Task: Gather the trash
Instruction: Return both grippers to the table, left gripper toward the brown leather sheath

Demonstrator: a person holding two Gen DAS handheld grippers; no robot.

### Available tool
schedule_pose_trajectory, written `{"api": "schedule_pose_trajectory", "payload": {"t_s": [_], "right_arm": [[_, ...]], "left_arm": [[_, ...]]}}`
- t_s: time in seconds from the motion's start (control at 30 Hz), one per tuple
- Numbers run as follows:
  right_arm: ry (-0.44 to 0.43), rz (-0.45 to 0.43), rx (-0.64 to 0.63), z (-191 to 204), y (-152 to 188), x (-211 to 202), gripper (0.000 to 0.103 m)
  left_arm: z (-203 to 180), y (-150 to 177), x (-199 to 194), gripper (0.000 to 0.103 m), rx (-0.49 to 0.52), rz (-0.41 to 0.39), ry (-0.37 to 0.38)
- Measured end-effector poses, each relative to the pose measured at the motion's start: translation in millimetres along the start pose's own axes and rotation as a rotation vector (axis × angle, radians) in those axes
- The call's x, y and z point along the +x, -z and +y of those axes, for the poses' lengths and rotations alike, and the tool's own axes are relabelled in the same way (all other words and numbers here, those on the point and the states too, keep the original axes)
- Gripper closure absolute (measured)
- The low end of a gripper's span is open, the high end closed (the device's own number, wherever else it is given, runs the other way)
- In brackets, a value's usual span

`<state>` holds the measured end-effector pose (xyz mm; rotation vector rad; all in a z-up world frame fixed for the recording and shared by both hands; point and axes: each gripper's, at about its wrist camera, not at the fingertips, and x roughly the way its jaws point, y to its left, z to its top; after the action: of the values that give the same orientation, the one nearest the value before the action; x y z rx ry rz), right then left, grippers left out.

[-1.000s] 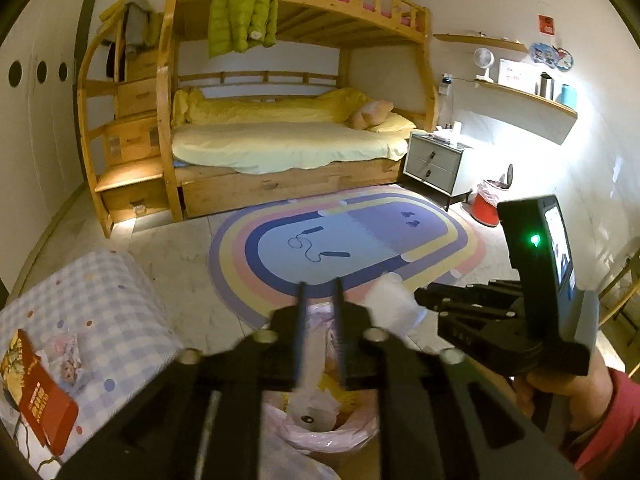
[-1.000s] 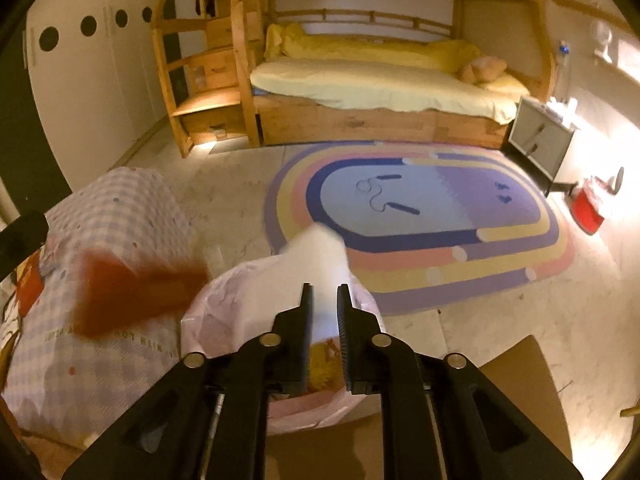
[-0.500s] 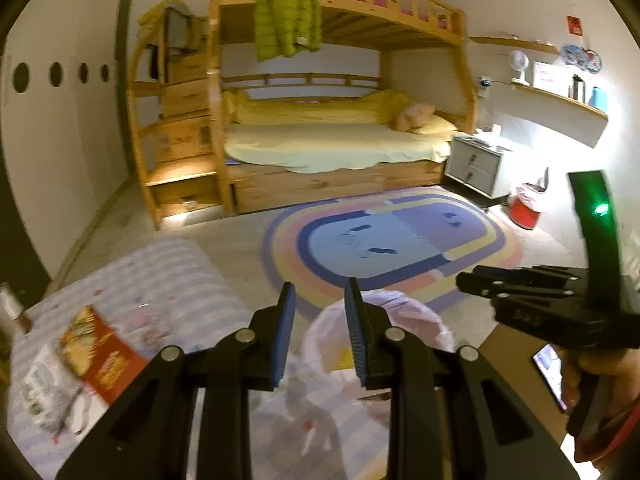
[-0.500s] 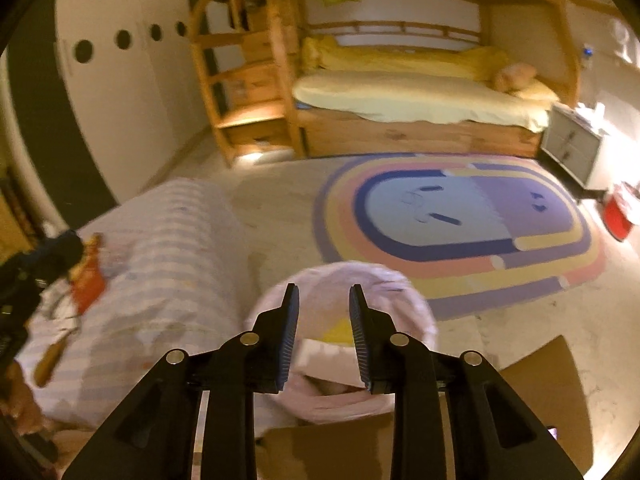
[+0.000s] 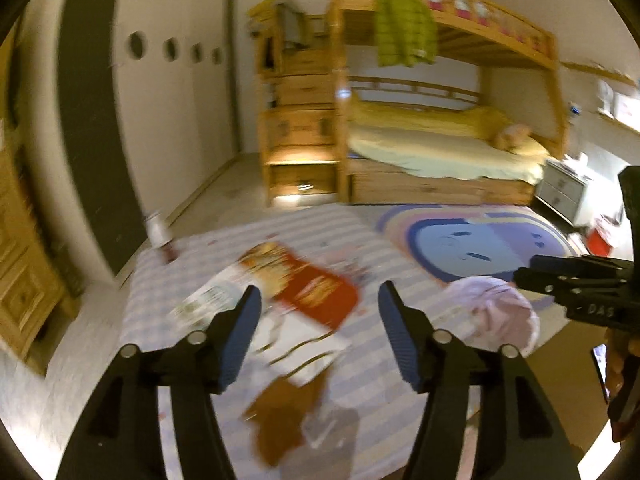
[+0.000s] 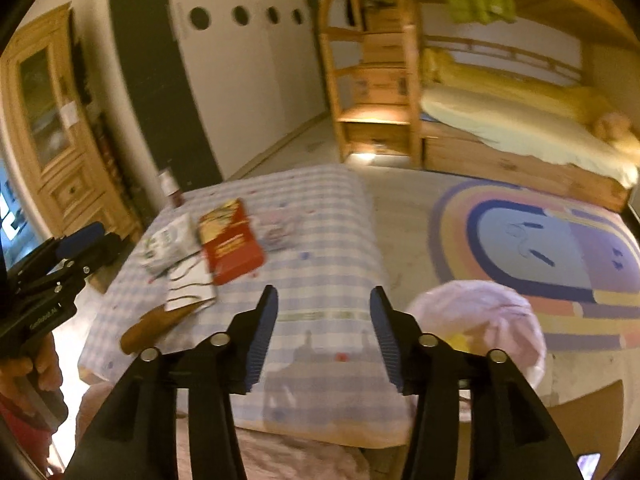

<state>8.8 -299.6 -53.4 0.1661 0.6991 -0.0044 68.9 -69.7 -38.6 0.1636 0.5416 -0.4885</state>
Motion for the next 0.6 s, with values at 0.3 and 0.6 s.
{"api": "schedule_pose_trajectory", "payload": {"t_s": [0.3, 0.6], "right_arm": [[-0.044, 0.038, -0.076, 41.2, 1.9, 22.4, 0.041], [-0.007, 0.026, -0.075, 34.2, 4.6, 28.8, 0.03]], "left_arm": [[50.2, 57.3, 7.9, 0.017, -0.095, 0.101, -0.036], [43.6, 89.7, 48.5, 0.02, -0.056, 0.214, 0.011]]}}
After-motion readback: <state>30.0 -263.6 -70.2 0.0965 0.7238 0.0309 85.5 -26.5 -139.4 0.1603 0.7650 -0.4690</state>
